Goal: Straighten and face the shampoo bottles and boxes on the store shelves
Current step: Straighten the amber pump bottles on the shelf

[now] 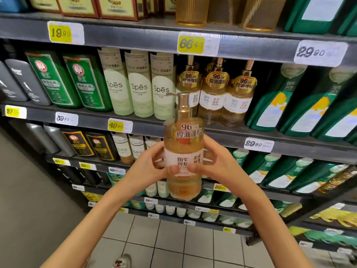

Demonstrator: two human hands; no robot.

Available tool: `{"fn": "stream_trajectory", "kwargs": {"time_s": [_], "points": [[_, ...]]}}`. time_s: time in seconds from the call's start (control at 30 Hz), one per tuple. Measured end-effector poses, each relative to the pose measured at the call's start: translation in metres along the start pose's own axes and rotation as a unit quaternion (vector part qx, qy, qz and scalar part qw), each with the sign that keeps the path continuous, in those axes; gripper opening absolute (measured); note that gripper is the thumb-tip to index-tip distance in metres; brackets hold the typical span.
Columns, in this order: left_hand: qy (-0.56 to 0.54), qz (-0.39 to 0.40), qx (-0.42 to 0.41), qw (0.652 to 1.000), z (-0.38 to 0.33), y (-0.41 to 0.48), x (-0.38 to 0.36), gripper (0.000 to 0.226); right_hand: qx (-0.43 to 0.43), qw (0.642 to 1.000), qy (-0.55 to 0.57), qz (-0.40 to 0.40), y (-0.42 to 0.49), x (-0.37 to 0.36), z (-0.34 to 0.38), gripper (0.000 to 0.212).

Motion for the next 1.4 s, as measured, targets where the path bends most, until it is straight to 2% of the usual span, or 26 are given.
{"fn": "stream_trajectory", "kwargs": {"time_s": [0.07,0.1,0.23,0.4,0.5,0.57,0.67,0.8,1.03,1.17,1.3,1.4], "points": [[-0.020,0.007,0.043,0.999,0.001,-0.004,-0.003,0.092,-0.021,1.000,0.005,-0.009,-0.003,-0.001,0.004,0.048],[-0.040,0.024,0.067,0.997,0.002,-0.005,-0.007,0.095,-0.041,0.999,0.018,-0.013,-0.003,-0.003,0.003,0.049],[-0.147,0.102,0.144,0.973,0.003,-0.010,-0.029,0.065,-0.166,0.983,0.075,0.018,-0.003,-0.014,-0.008,0.069],[-0.147,0.079,0.186,0.968,0.006,-0.012,-0.028,0.063,-0.187,0.979,0.079,0.027,-0.003,-0.017,-0.005,0.062],[-0.115,0.039,0.152,0.981,-0.003,-0.012,-0.022,0.057,-0.171,0.984,0.054,0.007,-0.004,-0.011,0.000,0.056],[-0.064,-0.010,0.114,0.991,-0.015,-0.012,-0.013,0.052,-0.136,0.990,0.031,-0.017,-0.005,-0.005,0.009,0.063],[-0.026,-0.057,0.050,0.997,-0.040,-0.005,-0.004,0.052,-0.081,0.991,0.064,-0.083,-0.003,0.010,0.028,0.068],[0.004,-0.095,-0.057,0.994,-0.092,0.015,0.011,0.047,0.004,0.986,0.084,-0.146,0.008,0.038,0.068,0.062],[0.049,-0.071,-0.141,0.986,-0.192,0.070,0.034,0.041,0.114,0.972,-0.003,-0.204,0.032,0.099,0.166,0.061],[0.057,-0.051,-0.138,0.987,-0.225,0.103,0.038,0.044,0.100,0.972,-0.038,-0.210,0.047,0.131,0.192,0.050],[0.085,0.002,-0.126,0.988,-0.244,0.129,0.033,0.031,0.090,0.967,-0.054,-0.230,0.058,0.161,0.204,0.065],[0.077,0.009,-0.157,0.985,-0.255,0.141,0.033,0.023,0.118,0.962,-0.073,-0.237,0.060,0.173,0.214,0.064]]}}
Point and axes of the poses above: each hand's wrist, its own y-axis towards the middle knuckle, its own x-axis out of the back of the hand, z = x × y, the point moved 10 cm from there along y, towards the middle knuckle, and after that the axes turned 13 degrees about z, right-handed, at the moved point
